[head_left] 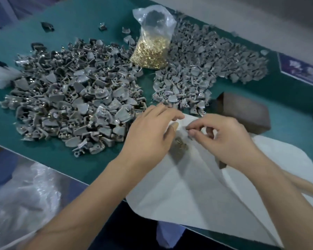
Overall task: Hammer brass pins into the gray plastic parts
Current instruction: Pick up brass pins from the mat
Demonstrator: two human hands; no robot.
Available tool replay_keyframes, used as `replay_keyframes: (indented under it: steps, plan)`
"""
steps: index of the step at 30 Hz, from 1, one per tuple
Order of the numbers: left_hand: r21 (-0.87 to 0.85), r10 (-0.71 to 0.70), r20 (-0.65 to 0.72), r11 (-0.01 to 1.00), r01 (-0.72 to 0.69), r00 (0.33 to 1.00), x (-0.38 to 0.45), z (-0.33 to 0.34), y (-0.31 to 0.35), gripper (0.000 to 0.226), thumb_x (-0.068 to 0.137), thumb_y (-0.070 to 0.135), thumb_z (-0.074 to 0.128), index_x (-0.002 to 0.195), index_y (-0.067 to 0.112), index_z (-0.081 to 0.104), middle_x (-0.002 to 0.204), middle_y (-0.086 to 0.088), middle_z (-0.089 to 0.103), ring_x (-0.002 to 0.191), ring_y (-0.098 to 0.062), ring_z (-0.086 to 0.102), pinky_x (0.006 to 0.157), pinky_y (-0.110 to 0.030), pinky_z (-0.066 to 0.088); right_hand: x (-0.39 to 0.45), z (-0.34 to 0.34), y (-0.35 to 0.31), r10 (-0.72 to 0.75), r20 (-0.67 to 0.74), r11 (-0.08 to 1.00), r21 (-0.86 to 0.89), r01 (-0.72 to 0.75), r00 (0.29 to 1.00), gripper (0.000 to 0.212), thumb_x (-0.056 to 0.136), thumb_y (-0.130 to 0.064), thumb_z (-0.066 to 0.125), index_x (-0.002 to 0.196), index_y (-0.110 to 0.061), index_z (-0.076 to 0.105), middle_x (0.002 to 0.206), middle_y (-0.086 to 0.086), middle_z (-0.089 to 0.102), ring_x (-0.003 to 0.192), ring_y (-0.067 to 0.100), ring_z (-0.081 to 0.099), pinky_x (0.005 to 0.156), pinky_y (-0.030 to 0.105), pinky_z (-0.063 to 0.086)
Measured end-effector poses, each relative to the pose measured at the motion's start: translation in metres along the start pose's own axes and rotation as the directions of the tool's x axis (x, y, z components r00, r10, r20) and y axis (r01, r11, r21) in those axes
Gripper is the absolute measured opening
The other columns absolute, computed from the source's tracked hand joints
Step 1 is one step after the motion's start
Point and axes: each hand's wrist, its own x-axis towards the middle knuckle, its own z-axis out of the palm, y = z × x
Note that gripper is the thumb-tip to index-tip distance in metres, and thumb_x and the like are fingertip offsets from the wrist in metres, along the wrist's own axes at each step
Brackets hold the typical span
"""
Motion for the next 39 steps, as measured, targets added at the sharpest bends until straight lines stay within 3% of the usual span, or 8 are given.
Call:
replay_keyframes:
  steps: [2,5,17,23,27,30,35,39]
  plan:
    - [0.013,0.006,0.031,1.0,-0.006,1.0,0.0,0.008,-0.001,0.036,0.092,0.001,0.056,0.119,0.022,0.068,0.112,0.007,0.064,0.108,-0.019,0.055,0.091,-0.037,0.044,-0.014,-0.001,0.004,-0.024,0.033,1.0,0.002,0.024,0.999,0.017,0.089,-0.024,0.077,0.098,-0.038,0.078,0.091,-0.025,0.067,0.084,-0.003,0.062,0.072,0.028,0.051]
    - [0.04,0.005,0.044,0.999,-0.007,0.999,0.0,0.014,-0.005,0.043,0.088,-0.008,0.057,0.119,0.018,0.069,0.112,0.005,0.062,0.109,-0.018,0.052,0.094,-0.034,0.041,-0.021,0.002,0.008,-0.083,0.029,0.994,0.072,0.081,0.996,0.017,0.089,-0.016,0.078,0.102,-0.027,0.079,0.094,-0.014,0.07,0.09,0.009,0.066,0.077,0.039,0.054]
    - [0.181,0.09,0.128,0.977,-0.113,0.988,0.02,0.012,-0.007,0.034,0.091,-0.006,0.056,0.12,0.009,0.065,0.113,-0.002,0.061,0.111,-0.024,0.05,0.098,-0.041,0.044,-0.019,0.016,0.0,-0.106,-0.115,0.993,-0.066,0.099,0.988,0.003,0.092,-0.025,0.071,0.095,-0.027,0.069,0.09,-0.015,0.061,0.088,0.013,0.059,0.073,0.034,0.046]
    - [0.187,0.041,0.119,0.98,-0.063,0.992,0.044,0.011,0.014,0.023,0.1,0.029,0.057,0.123,0.032,0.058,0.108,0.016,0.057,0.097,-0.006,0.055,0.084,-0.034,0.051,-0.016,-0.013,0.032,0.059,-0.308,0.971,0.238,0.017,0.95,0.01,0.095,-0.015,0.068,0.096,-0.024,0.064,0.086,-0.016,0.065,0.083,0.008,0.062,0.072,0.022,0.048]
    - [0.186,0.1,0.066,0.976,-0.11,0.993,0.062,0.025,0.028,0.019,0.099,0.028,0.06,0.118,0.029,0.063,0.11,0.012,0.058,0.107,-0.008,0.054,0.088,-0.035,0.05,-0.02,-0.016,0.05,0.156,-0.373,0.931,0.365,-0.01,0.915,0.013,0.093,-0.01,0.072,0.096,-0.023,0.07,0.089,-0.017,0.069,0.085,0.008,0.065,0.073,0.018,0.049]
    - [0.143,0.122,0.012,0.982,-0.123,0.992,0.057,0.04,0.022,0.016,0.099,0.011,0.059,0.111,0.017,0.067,0.108,0.005,0.055,0.109,-0.017,0.05,0.088,-0.037,0.048,-0.024,-0.01,0.051,0.109,-0.476,0.928,0.363,0.082,0.872,0.012,0.093,-0.007,0.071,0.096,-0.018,0.07,0.09,-0.013,0.069,0.085,0.012,0.065,0.074,0.019,0.05]
    - [-0.064,0.032,-0.034,0.997,-0.034,0.999,0.047,0.045,0.013,0.017,0.102,0.008,0.054,0.109,0.019,0.063,0.109,0.008,0.051,0.1,-0.003,0.052,0.076,-0.01,0.041,-0.025,-0.008,0.053,-0.043,-0.471,0.946,0.265,0.188,0.881,0.01,0.093,-0.006,0.07,0.097,-0.015,0.068,0.089,-0.01,0.064,0.078,0.014,0.059,0.071,0.018,0.043]
    - [-0.079,0.022,-0.067,0.996,-0.027,0.998,0.044,0.044,0.016,0.015,0.102,0.009,0.052,0.106,0.019,0.062,0.107,0.011,0.05,0.096,-0.002,0.051,0.074,-0.006,0.039,-0.022,-0.012,0.06,-0.098,-0.478,0.957,0.195,0.214,0.873,0.01,0.093,-0.006,0.07,0.097,-0.015,0.069,0.09,-0.012,0.063,0.08,0.008,0.059,0.073,0.014,0.041]
